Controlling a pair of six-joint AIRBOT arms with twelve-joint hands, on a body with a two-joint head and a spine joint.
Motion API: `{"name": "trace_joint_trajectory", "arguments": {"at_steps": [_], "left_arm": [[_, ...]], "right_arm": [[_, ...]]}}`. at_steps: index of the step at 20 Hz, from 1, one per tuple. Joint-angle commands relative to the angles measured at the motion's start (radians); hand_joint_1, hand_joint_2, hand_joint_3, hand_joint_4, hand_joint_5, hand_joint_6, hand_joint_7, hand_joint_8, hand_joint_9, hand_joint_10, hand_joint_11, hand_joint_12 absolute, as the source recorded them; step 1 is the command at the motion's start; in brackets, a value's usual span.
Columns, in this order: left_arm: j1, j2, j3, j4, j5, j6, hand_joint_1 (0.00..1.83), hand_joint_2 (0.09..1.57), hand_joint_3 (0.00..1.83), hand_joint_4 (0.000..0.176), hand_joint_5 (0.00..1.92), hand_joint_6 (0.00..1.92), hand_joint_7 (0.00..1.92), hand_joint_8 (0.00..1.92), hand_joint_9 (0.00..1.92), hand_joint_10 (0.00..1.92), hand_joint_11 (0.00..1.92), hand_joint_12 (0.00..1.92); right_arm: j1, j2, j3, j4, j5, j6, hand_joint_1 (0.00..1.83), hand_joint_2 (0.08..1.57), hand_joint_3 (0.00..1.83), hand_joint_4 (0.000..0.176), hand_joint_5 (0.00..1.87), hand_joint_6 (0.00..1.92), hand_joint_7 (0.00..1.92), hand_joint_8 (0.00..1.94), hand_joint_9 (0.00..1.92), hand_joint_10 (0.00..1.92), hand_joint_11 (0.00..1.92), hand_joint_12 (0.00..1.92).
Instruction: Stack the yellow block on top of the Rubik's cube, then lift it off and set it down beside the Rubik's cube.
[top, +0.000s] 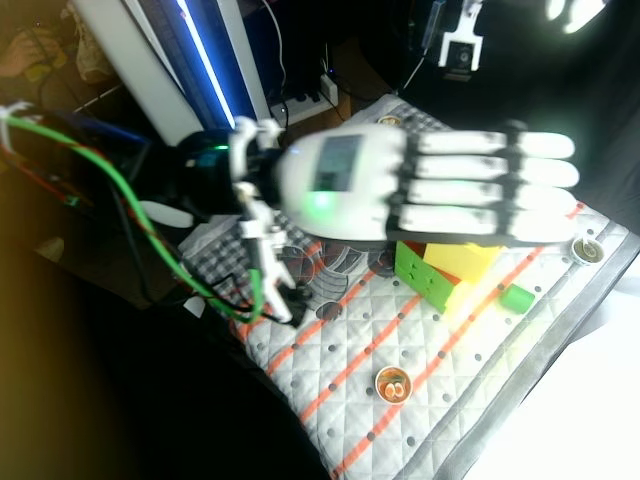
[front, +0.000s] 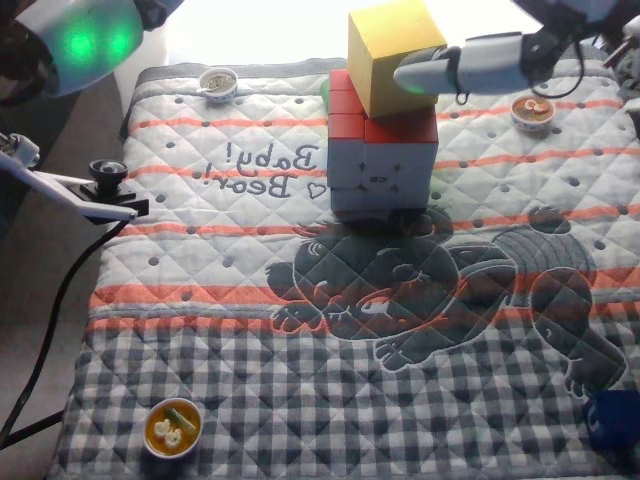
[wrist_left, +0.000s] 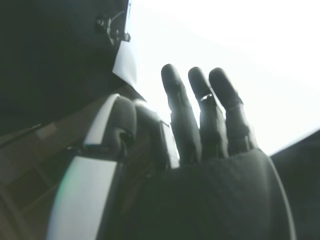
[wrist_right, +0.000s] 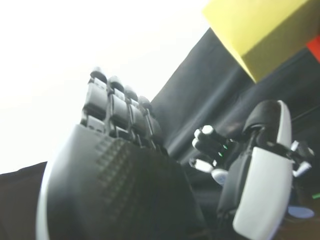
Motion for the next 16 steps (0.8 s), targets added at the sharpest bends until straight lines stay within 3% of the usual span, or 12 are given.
{"name": "trace_joint_trajectory", "arguments": {"at_steps": [1,4,6,7,9,10,11,12,13,14,15,16], "left_arm": [[-0.01,0.003,0.0,0.025,0.122,-0.008,0.78,1.36,0.0,0.138,0.55,1.62,0.58,0.49,0.28,0.89,0.0,1.66],[-0.01,0.003,-0.002,0.026,0.125,-0.008,0.81,1.36,0.0,0.088,0.55,1.62,0.54,0.48,0.28,0.89,0.01,1.67],[-0.01,0.002,-0.004,0.03,0.126,-0.008,0.84,1.37,0.0,0.045,0.54,1.63,0.52,0.5,0.27,0.92,0.03,1.66],[-0.01,0.001,-0.004,0.032,0.126,-0.008,0.84,1.37,0.0,0.03,0.54,1.63,0.5,0.54,0.26,0.94,0.03,1.66],[-0.01,0.001,-0.005,0.035,0.126,-0.008,0.85,1.36,0.0,0.027,0.55,1.62,0.49,0.55,0.29,0.87,0.06,1.61],[-0.01,0.0,-0.006,0.037,0.126,-0.008,0.86,1.37,0.0,0.003,0.54,1.64,0.49,0.56,0.29,0.87,0.06,1.61],[-0.011,-0.001,-0.006,0.039,0.126,-0.008,0.87,1.37,0.0,0.0,0.54,1.63,0.48,0.61,0.29,0.88,0.05,1.62],[-0.011,-0.001,-0.007,0.041,0.126,-0.008,0.87,1.37,0.0,0.0,0.55,1.63,0.48,0.62,0.29,0.89,0.04,1.62],[-0.011,-0.001,-0.007,0.044,0.127,-0.008,0.89,1.36,0.0,0.0,0.56,1.6,0.48,0.65,0.3,0.91,0.03,1.64],[-0.011,-0.001,-0.009,0.046,0.127,-0.008,0.89,1.35,0.0,0.0,0.56,1.6,0.48,0.65,0.31,0.9,0.04,1.63],[-0.011,-0.001,-0.01,0.047,0.129,-0.008,0.88,1.35,0.0,0.007,0.57,1.59,0.49,0.61,0.31,0.84,0.01,1.62],[-0.011,-0.001,-0.011,0.048,0.132,-0.008,0.9,1.35,0.0,0.0,0.58,1.58,0.49,0.65,0.29,0.88,0.0,1.65]], "right_arm": [[0.017,-0.006,0.011,-0.004,0.095,0.002,0.85,0.84,0.0,0.0,0.0,0.0,0.0,0.0,0.0,0.0,0.0,0.0],[0.022,-0.039,0.046,0.024,0.044,0.002,0.76,0.85,0.0,0.0,0.0,0.0,0.0,0.0,0.0,0.0,0.0,0.0],[0.027,-0.065,0.074,0.029,0.001,0.002,0.69,0.87,0.0,0.0,0.0,0.0,0.0,0.0,0.0,0.0,0.01,0.01],[0.029,-0.073,0.083,0.029,-0.015,0.002,0.66,0.9,0.0,0.0,0.0,0.0,0.0,0.0,0.0,0.0,0.05,0.03],[0.036,-0.095,0.107,0.032,-0.055,0.002,0.64,0.91,0.0,0.0,0.0,0.0,0.0,0.0,0.01,0.0,0.05,0.04],[0.038,-0.105,0.118,0.032,-0.073,0.002,0.66,0.93,0.01,0.0,0.02,0.01,0.02,0.01,0.02,0.01,0.02,0.03],[0.039,-0.113,0.127,0.032,-0.089,0.002,0.68,0.94,0.0,0.0,0.04,0.0,0.06,0.0,0.06,0.0,0.0,0.16],[0.039,-0.117,0.131,0.032,-0.098,0.002,0.7,1.01,0.0,0.0,0.14,0.0,0.19,0.01,0.24,0.04,0.0,0.85],[0.039,-0.119,0.134,0.032,-0.103,0.002,0.78,1.11,0.01,0.0,0.39,0.07,0.39,0.05,0.45,0.12,0.06,1.27],[0.039,-0.121,0.136,0.032,-0.108,0.002,0.87,1.18,0.0,0.0,0.66,0.17,0.58,0.07,0.59,0.23,0.17,1.42],[0.039,-0.121,0.137,0.032,-0.109,0.002,1.05,1.22,0.0,0.0,0.74,1.08,0.81,0.23,0.66,0.75,0.41,1.56],[0.039,-0.121,0.14,0.034,-0.111,0.002,1.08,1.23,0.0,0.0,0.74,1.28,0.85,0.47,0.67,1.07,0.52,1.64]]}}
